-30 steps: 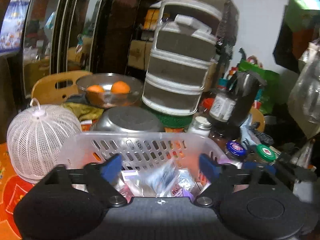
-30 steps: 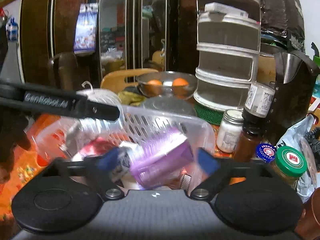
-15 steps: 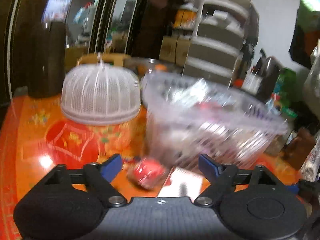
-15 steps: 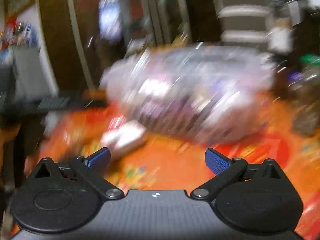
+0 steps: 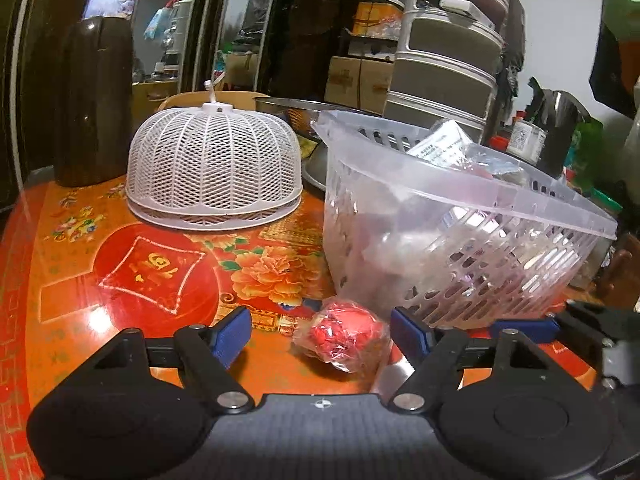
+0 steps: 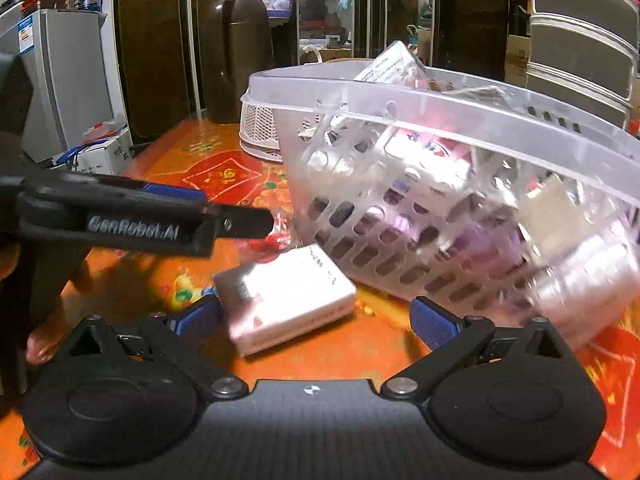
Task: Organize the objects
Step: 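Grasp the bagged red ball with the left tool while the right tool grasps the white THANK YOU box, then carry both items into the basket and open both tools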
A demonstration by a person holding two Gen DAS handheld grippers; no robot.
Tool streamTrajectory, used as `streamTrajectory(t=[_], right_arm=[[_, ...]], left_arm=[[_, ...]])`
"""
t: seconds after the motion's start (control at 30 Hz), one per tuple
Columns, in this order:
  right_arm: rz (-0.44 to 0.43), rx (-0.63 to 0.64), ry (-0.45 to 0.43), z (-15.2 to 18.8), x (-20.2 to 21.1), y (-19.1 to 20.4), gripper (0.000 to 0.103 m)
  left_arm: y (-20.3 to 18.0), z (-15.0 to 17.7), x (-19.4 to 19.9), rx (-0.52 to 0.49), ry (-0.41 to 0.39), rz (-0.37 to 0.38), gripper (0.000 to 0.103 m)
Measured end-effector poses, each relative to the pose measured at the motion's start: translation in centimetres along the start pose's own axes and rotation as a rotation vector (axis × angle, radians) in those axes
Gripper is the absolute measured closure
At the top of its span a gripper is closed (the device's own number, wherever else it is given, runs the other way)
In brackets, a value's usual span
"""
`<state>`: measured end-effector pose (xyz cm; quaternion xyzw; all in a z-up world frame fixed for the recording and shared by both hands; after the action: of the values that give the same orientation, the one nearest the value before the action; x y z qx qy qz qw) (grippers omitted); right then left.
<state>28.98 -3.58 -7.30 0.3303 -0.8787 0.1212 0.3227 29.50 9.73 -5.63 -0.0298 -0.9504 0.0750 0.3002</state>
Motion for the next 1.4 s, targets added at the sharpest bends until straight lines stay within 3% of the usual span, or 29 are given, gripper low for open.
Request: streamTrajectory(t=[0.1,0.17,0.5,0.57,0.6,0.7,0.83,1.0,1.1,1.2,1.3,1.4], right_arm=[[-0.009,0.047,0.005,-0.1,-0.5,0.8,0.011],[-0.048,0.054,0.010,0.1,-0.6,1.1,0.025],[0.018,-0.064,-0.050,3.5,5.5,-2.5,0.025],[0.018,-0.074,-0.060,4.4,6.6,-2.9,0.025],[0.017,-0.078,-0.069,4.7,7.1,-3.0,0.025],[0.021,-0.092,-0.084,5.7,8.0,-3.1,0.025],[0.026,-0.108,-0.089,6.9,9.1,-3.6,0.025],[0.056,-0.155,-0.154,7.2,12.5,-5.5,0.025],[0.048,-0.172,-0.254,4.6,16.1,-6.6,0.026],[0.122,-0.130,-0.343,-0.6,18.3,-7.9,0.026],[0.169,-0.117,-0.291,-6.0,16.6,-10.1,0.026],[0.150,-0.162,-0.165,-8.1,12.6,-12.5,0.026]], left_arm=[[-0.2,0.2,-0.3,-0.026,0.001,0.001,0.023],[-0.3,0.4,-0.6,-0.040,0.004,-0.003,0.023],[-1.9,0.8,-1.5,-0.109,0.026,-0.006,0.023],[-2.4,0.7,-1.9,-0.125,0.038,-0.010,0.032],[-2.6,0.8,-2.0,-0.133,0.041,-0.021,0.048],[-3.5,1.2,-1.6,-0.176,0.038,-0.059,0.049],[-4.8,2.1,0.1,-0.205,0.014,-0.040,0.049],[-6.3,2.3,3.9,-0.180,-0.030,0.040,0.049],[-7.7,-0.9,7.8,-0.136,-0.134,0.117,0.049],[-9.3,-6.4,10.1,-0.108,-0.214,0.168,0.049],[-10.8,-12.0,7.8,-0.083,-0.160,0.154,0.049],[-11.3,-15.2,2.7,-0.066,-0.040,0.069,0.049]])
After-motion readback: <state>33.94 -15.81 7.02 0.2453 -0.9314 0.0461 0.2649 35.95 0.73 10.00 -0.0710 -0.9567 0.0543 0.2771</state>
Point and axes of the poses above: each gripper's, at about its wrist camera, not at the fingertips, and x roughly against the way its jaws point, y to its left, z to its underside, the point moved 4 cm from there along -x, roughly the way its jaws point, and after that the axes turned 3 degrees about y, right-handed, at the moved point
